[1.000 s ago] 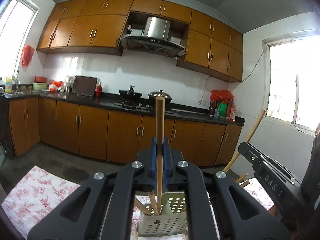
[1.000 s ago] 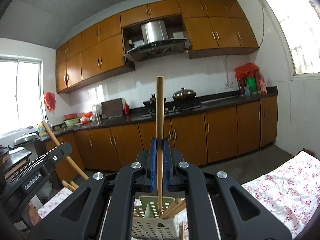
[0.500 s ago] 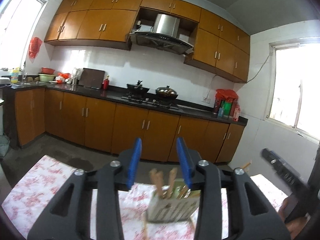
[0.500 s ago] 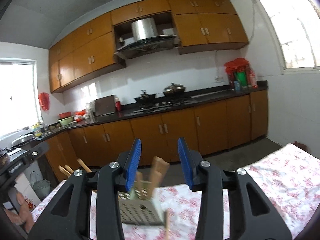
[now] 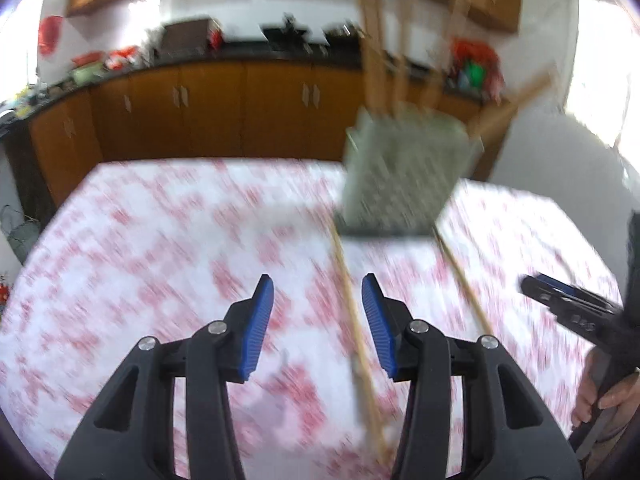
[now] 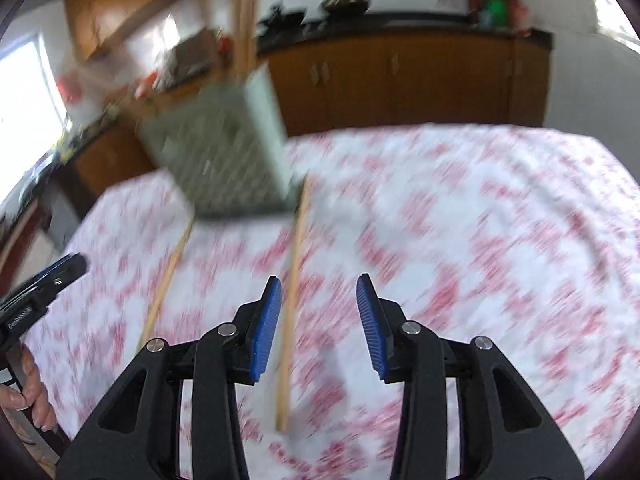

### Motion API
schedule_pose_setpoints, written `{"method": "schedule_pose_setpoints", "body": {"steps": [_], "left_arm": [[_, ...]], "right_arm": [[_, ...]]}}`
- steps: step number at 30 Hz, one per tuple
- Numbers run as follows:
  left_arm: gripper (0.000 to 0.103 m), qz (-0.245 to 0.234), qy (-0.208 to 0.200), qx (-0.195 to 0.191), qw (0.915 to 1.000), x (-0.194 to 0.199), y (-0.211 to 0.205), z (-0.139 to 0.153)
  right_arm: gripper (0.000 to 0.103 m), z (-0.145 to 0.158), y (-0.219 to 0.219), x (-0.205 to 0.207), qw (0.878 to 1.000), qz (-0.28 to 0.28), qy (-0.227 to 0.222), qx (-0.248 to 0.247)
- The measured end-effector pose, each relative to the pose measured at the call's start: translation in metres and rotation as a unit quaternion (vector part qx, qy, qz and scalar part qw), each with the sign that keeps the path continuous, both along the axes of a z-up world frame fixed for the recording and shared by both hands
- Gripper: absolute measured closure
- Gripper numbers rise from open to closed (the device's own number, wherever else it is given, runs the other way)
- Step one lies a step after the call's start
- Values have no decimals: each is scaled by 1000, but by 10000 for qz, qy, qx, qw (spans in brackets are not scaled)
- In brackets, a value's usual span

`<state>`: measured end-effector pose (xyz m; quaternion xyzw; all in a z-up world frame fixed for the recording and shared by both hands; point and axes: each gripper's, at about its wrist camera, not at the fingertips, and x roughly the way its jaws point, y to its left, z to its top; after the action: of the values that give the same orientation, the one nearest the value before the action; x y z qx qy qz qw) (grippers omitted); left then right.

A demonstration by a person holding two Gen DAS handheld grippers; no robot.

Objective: Organize utensils
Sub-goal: 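Grasp the last chopstick with the left gripper while the right gripper grasps another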

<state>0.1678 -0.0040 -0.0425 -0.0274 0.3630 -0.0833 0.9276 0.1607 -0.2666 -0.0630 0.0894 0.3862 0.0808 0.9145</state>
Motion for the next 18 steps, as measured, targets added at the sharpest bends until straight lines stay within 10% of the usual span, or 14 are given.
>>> {"method": "schedule_pose_setpoints", "body": {"steps": [10, 18], "left_arm": [[68, -289, 696, 224, 9969, -7, -34, -47], [94, -171, 833, 317, 9959, 1, -33, -56]], "right_arm": [[95, -38, 22, -3, 9977, 227, 330, -547], [96, -37, 11, -5, 9978, 85, 267, -605]]}}
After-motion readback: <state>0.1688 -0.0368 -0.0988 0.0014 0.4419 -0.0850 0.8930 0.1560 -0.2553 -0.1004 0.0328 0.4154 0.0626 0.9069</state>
